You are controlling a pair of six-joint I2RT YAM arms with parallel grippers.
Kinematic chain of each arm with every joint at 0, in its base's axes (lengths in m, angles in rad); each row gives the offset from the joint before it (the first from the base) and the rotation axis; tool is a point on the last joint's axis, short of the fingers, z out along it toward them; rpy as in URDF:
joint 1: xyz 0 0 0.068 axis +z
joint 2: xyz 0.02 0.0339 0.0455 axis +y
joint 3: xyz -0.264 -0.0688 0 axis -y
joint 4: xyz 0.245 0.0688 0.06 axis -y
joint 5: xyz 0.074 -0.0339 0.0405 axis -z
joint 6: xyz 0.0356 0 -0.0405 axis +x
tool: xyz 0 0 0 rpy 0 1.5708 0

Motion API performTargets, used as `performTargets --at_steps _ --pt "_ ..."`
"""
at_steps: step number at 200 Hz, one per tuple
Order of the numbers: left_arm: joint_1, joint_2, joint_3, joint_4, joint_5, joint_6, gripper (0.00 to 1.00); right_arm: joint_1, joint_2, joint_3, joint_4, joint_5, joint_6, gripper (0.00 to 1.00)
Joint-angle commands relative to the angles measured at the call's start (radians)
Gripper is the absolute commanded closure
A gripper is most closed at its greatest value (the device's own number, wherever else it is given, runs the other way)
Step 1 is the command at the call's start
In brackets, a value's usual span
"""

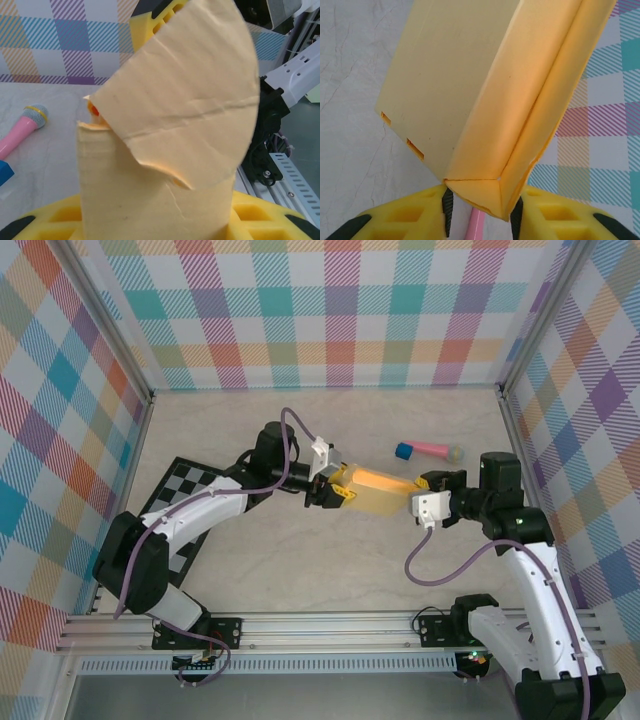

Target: Fold the paper box

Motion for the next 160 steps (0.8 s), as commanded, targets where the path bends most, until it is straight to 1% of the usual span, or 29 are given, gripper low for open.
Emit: performTargets --at_steps 1,34,51,63,73,84,93,101,112,120,128,144,160 --pt "0.006 0.001 0.049 0.049 -0.020 0.009 0.62 0.007 -0.003 0.035 -0.071 -0.013 0.039 0.57" --pt "0.005 0.005 0.028 0.097 -0.084 -0.036 0.62 0.002 -0.028 0.072 -0.097 -0.056 0.095 0.47" --pt "0.004 0.005 0.018 0.110 -0.135 -0.046 0.61 0.002 -0.032 0.090 -0.079 -0.070 0.203 0.41" --pt "-0.001 0.005 0.012 0.096 -0.156 -0.022 0.61 0.002 -0.027 0.113 -0.067 -0.085 0.290 0.38" --pt "-0.009 0.008 0.013 0.058 -0.166 0.018 0.61 0.002 -0.015 0.143 -0.049 -0.128 0.401 0.34" --pt "-0.021 0.010 0.014 0.028 -0.185 0.054 0.61 0.003 0.021 0.200 -0.016 -0.206 0.600 0.33" --pt "-0.032 0.014 0.009 0.016 -0.204 0.080 0.61 0.004 0.058 0.246 0.010 -0.276 0.759 0.34" --pt "-0.040 0.018 0.001 0.023 -0.213 0.088 0.61 0.009 0.091 0.277 0.013 -0.331 0.831 0.38" --pt "-0.046 0.026 -0.013 0.047 -0.208 0.085 0.61 0.031 0.117 0.293 -0.014 -0.376 0.813 0.38" --pt "-0.046 0.032 -0.028 0.080 -0.201 0.074 0.61 0.041 0.130 0.294 -0.060 -0.406 0.743 0.35" --pt "-0.047 0.039 -0.045 0.114 -0.198 0.057 0.61 0.046 0.149 0.302 -0.129 -0.426 0.641 0.35" --pt "-0.047 0.057 -0.066 0.150 -0.189 0.040 0.61 0.055 0.187 0.319 -0.203 -0.397 0.572 0.28" --pt "-0.049 0.070 -0.082 0.168 -0.175 0.040 0.61 0.079 0.221 0.318 -0.232 -0.316 0.526 0.25"
